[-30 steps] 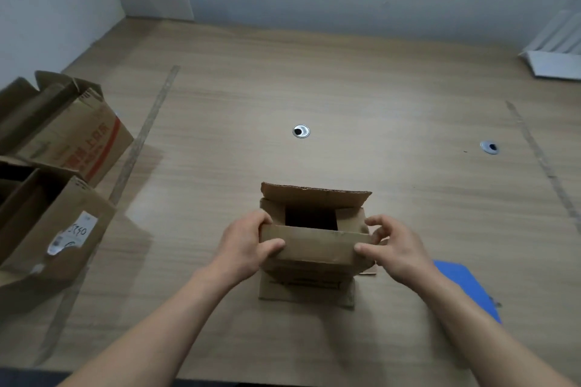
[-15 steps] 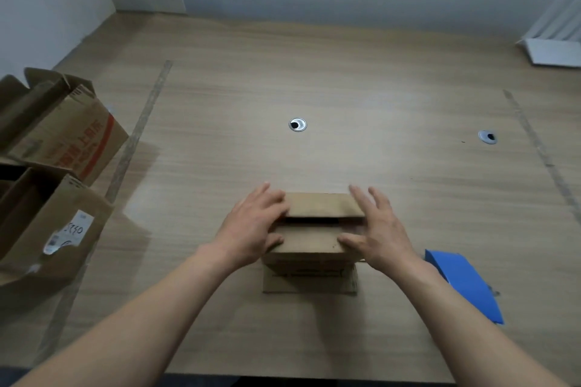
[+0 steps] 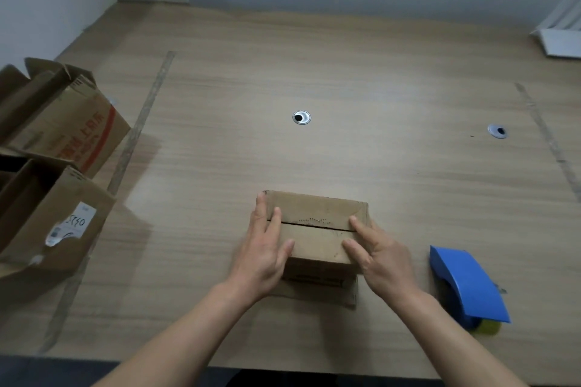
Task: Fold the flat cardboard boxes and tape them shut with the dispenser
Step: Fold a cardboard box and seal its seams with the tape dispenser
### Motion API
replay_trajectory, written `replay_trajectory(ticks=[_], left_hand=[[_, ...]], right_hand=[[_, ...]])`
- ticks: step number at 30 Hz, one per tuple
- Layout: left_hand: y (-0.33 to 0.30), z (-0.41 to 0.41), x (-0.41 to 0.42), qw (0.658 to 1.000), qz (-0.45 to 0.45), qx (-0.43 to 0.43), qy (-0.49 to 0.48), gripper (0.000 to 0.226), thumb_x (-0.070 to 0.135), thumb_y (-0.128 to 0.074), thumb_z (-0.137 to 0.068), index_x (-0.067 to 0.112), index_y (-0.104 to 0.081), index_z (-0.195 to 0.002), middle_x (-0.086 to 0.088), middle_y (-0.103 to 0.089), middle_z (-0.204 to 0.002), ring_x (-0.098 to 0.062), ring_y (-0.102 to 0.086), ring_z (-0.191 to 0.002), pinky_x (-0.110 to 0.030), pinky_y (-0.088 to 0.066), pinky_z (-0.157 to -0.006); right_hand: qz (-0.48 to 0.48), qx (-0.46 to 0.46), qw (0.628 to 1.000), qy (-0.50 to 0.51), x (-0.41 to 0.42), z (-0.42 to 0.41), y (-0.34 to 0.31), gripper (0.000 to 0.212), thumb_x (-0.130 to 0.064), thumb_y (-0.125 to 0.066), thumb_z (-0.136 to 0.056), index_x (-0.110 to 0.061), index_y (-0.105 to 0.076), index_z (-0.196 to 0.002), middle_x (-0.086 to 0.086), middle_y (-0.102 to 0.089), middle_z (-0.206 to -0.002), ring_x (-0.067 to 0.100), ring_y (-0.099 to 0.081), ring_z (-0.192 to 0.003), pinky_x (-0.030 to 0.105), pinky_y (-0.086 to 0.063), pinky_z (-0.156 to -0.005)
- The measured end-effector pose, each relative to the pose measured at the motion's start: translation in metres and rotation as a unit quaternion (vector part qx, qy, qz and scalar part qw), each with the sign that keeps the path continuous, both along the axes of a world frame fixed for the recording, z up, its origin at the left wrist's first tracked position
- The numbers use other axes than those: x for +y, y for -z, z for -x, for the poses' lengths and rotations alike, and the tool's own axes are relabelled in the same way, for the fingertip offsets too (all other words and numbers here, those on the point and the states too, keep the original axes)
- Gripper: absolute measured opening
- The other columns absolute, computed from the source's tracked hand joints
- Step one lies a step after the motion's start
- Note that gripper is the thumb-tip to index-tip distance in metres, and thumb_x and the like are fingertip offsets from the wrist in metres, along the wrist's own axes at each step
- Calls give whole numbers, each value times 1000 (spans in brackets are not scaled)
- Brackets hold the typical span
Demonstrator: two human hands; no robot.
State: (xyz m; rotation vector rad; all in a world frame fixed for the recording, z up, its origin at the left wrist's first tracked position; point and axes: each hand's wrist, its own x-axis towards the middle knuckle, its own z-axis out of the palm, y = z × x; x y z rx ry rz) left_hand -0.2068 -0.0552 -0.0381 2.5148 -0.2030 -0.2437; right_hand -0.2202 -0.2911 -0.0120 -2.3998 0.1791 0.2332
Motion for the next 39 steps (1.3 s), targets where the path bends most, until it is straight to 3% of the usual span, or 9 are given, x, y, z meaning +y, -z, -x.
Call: replay_trajectory(ticks=[5,12,15,19,22,28,31,34,39], left_hand=[[4,5,2,999,0,-27,22,66,38,-42,-101,3,-25,-154,-6,23,-162,-21,6,-153,-34,-21,-121],[-1,9,-11,985,-168,-34,26,85,66,-24,-87,9,-44,-146,-22,-4,-163,-39,-6,-151,-49,-20,-119],[-6,6,-21,969,-208,-109,78,60,54,-37,-90,16,-61,-129,-20,-32,-157,-44,-26,-145,-62,-40,-104],[2,9,-25,961,-206,-127,131,45,44,-36,-96,32,-59,-133,-9,-42,-154,-40,-39,-140,-64,-41,-102],[1,9,-23,962,-207,-130,126,45,44,-35,-96,33,-61,-131,-8,-45,-152,-40,-42,-138,-63,-39,-102],[3,10,-24,964,-201,-129,118,46,45,-32,-97,34,-61,-131,-7,-44,-152,-39,-41,-139,-62,-37,-104],[5,9,-24,965,-197,-124,118,47,47,-30,-98,34,-61,-132,-6,-43,-153,-38,-39,-140,-61,-37,-105],[5,9,-24,967,-194,-119,117,57,52,-15,-102,34,-60,-132,-5,-42,-154,-38,-38,-141,-60,-36,-106],[4,10,-25,970,-182,-120,110,57,52,-15,-103,34,-61,-131,-6,-42,-154,-38,-38,-141,-60,-35,-106]], right_hand=[[-3,-30,999,25,-1,14,19,50,-39,-70,-92,-29,-60,-140,3,-54,-150,21,-49,-140,35,-42,-112],[3,-21,999,41,-2,18,21,50,-40,-74,-89,-30,-64,-136,7,-56,-149,21,-52,-138,34,-43,-110],[-4,-9,1000,25,-6,14,19,51,-40,-74,-89,-30,-62,-138,4,-55,-149,18,-49,-140,30,-38,-113],[-59,18,998,-2,-18,18,5,60,-34,-75,-89,-29,-54,-145,-14,-54,-141,7,-48,-133,31,-38,-117],[-69,-17,991,116,-54,24,-7,67,-36,-75,-89,-27,-49,-149,-14,-52,-142,9,-52,-130,31,-42,-108],[42,110,914,389,-166,30,8,84,-57,-70,-86,-14,-40,-153,16,-48,-153,39,-46,-138,49,-38,-111],[-54,202,878,431,-188,38,22,82,-52,-72,-87,-2,-46,-146,17,-51,-147,39,-50,-131,48,-42,-104],[-145,265,843,446,-191,47,28,51,-43,-75,-88,-5,-58,-117,12,-63,-108,35,-56,-100,48,-43,-88],[-229,244,820,465,-197,50,49,55,-39,-77,-86,-5,-56,-124,19,-70,-103,36,-67,-85,43,-54,-73]])
